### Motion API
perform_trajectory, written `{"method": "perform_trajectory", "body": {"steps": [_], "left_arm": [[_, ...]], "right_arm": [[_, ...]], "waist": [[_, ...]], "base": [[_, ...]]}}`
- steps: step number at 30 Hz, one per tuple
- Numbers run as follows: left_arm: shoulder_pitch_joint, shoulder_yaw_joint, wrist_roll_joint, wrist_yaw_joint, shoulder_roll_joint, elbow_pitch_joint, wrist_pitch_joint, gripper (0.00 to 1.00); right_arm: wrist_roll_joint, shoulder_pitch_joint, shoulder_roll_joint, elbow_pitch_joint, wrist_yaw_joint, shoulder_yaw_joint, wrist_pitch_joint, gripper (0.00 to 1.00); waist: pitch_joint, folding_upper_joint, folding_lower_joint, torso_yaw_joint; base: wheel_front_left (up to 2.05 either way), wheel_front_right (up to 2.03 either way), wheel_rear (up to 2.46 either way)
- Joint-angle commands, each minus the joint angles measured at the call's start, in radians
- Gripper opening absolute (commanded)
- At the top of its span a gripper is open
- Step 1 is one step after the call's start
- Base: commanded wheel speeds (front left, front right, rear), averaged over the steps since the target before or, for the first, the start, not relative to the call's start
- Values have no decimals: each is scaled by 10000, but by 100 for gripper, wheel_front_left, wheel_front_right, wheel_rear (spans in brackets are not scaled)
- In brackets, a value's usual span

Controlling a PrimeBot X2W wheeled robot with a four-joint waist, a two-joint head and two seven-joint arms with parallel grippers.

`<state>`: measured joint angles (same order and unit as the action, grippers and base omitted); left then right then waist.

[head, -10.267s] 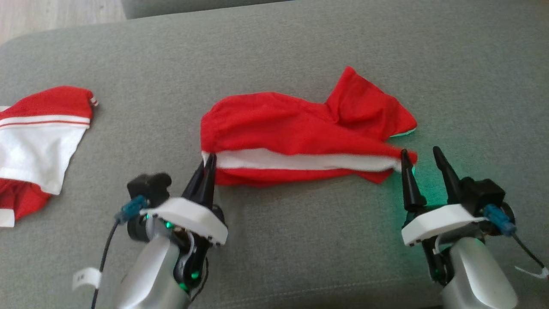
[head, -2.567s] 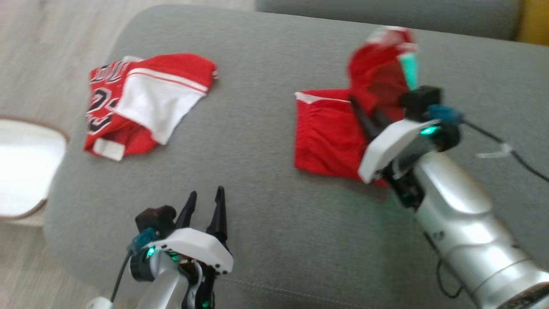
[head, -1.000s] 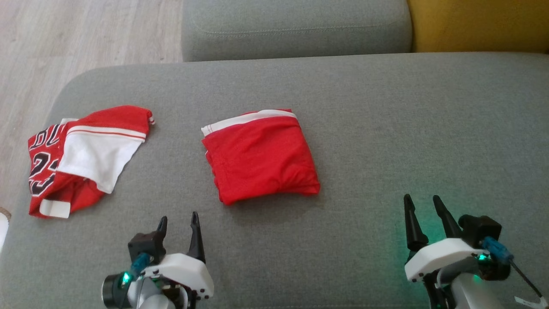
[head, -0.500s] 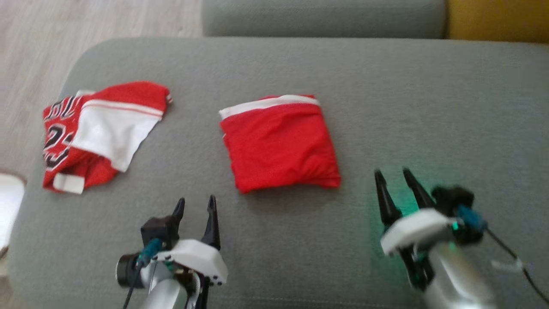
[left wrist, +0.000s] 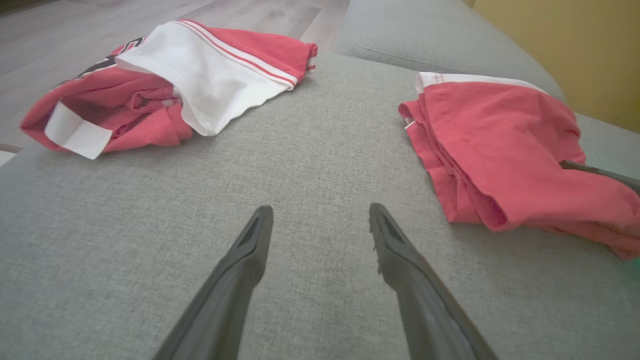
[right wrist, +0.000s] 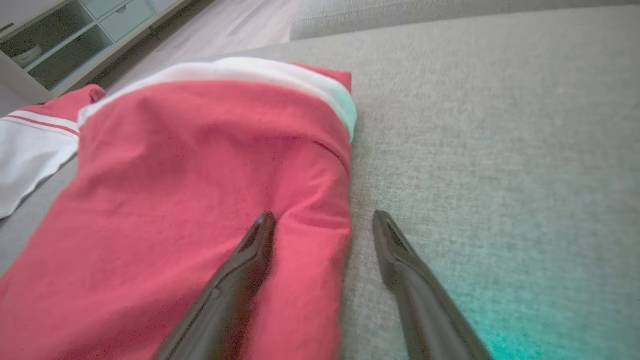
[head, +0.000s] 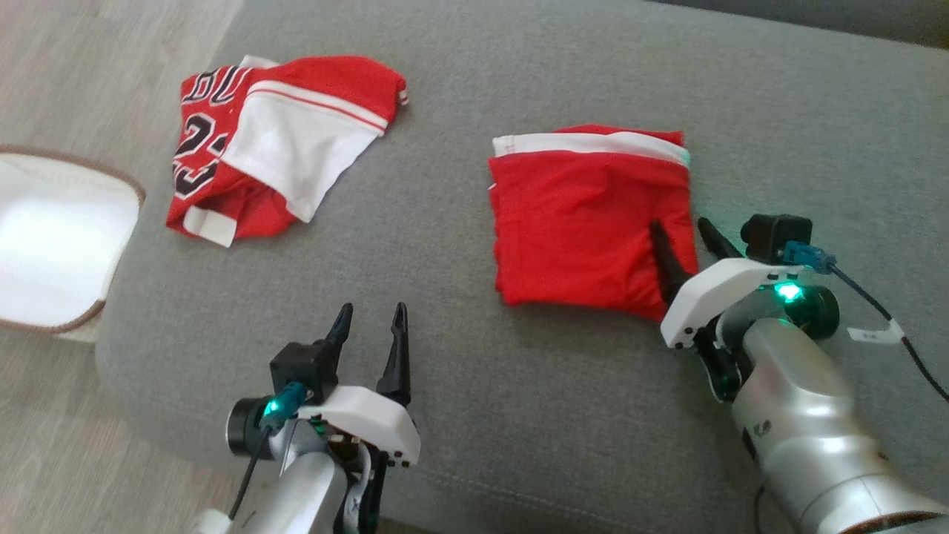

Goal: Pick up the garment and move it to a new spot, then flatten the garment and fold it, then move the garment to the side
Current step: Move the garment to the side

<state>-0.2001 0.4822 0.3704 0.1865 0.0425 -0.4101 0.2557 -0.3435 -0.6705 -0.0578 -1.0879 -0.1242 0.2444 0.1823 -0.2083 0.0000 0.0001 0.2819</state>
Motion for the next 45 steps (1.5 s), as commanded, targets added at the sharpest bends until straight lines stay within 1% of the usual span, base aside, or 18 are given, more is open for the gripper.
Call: {"method": "perform_trajectory", "body": {"steps": [1, 2, 3, 5, 8, 9, 14, 18, 22, 25, 28, 30, 32, 36, 40, 45], "left_arm": [[-410, -228, 19, 81, 77, 373, 61, 100], [-403, -235, 9, 92, 77, 387, 61, 100], [-389, -260, -10, 105, 77, 392, 61, 100], [-334, -367, -42, 136, 77, 386, 61, 100], [-241, -519, -125, 104, 77, 323, 61, 100], [-206, -607, -226, 56, 77, 270, 61, 100], [-270, -876, -432, -75, 77, 154, 61, 100], [-465, -1028, -553, -159, 77, 84, 61, 100], [-711, -1088, -945, -299, 77, -115, 61, 100], [-837, -1140, -1046, -390, 77, -208, 61, 100], [-947, -1114, -1089, -456, 77, -248, 61, 100], [-1011, -1037, -1139, -514, 77, -281, 61, 100], [-1068, -971, -1156, -563, 77, -308, 61, 100], [-1154, -871, -1185, -613, 77, -332, 61, 100], [-1242, -783, -1176, -659, 77, -365, 61, 100], [-1355, -745, -1289, -701, 77, -322, 61, 100]], "right_arm": [[-40, -240, 75, -76, -65, 108, -107, 91], [-43, -292, 75, -279, -65, 147, -161, 35], [-68, -310, 75, -422, -65, 231, -201, 0], [-273, -306, 75, -470, -65, 382, -51, 0], [-379, -317, 75, -495, -65, 551, 317, 0], [-434, -328, 75, -491, -65, 656, 476, 0], [-611, -318, 75, -334, -65, 1118, 645, 0], [-1001, -216, 76, -52, -65, 1734, 616, 0], [-1473, -107, 76, 355, -65, 2402, 535, 0], [-1792, -24, 76, 627, -65, 2865, 522, 0], [-2059, 45, 76, 860, -65, 3279, 514, 0], [-2188, 47, 76, 962, -65, 3512, 516, 0], [-2166, -50, 76, 924, -65, 3706, 528, 0], [-1897, -447, 64, 651, -65, 3837, 575, 0], [-1465, -1314, -285, 98, -65, 3700, 631, 0], [-871, -2622, -1315, -1123, -65, 3151, 663, 0]], "waist": [[-236, 0, -1, 261], [-242, 0, -1, 275], [-237, 0, -1, 259], [-186, 0, -1, 126], [1, 0, -1, -371], [142, 0, -1, -878], [347, 0, -1, -2691], [343, 0, -1, -4353], [237, 0, -1, -5966], [162, 0, -1, -6960], [48, 0, -1, -7675], [-49, 0, -1, -7979], [-176, 0, -1, -8136], [-392, 0, -1, -8075], [-710, 0, -1, -7565], [-1119, 0, -1, -6600]], "base": [[0, 0, 0], [0, 0, 0], [0, 0, 0], [0, 0, 0], [0, 0, 0], [0, 0, 0], [0, 0, 0], [0, 0, 0], [0, 0, 0], [0, 0, 0], [0, 0, 0], [0, 0, 0], [0, 0, 0], [0, 0, 0], [0, 0, 0], [0, 0, 0]]}}
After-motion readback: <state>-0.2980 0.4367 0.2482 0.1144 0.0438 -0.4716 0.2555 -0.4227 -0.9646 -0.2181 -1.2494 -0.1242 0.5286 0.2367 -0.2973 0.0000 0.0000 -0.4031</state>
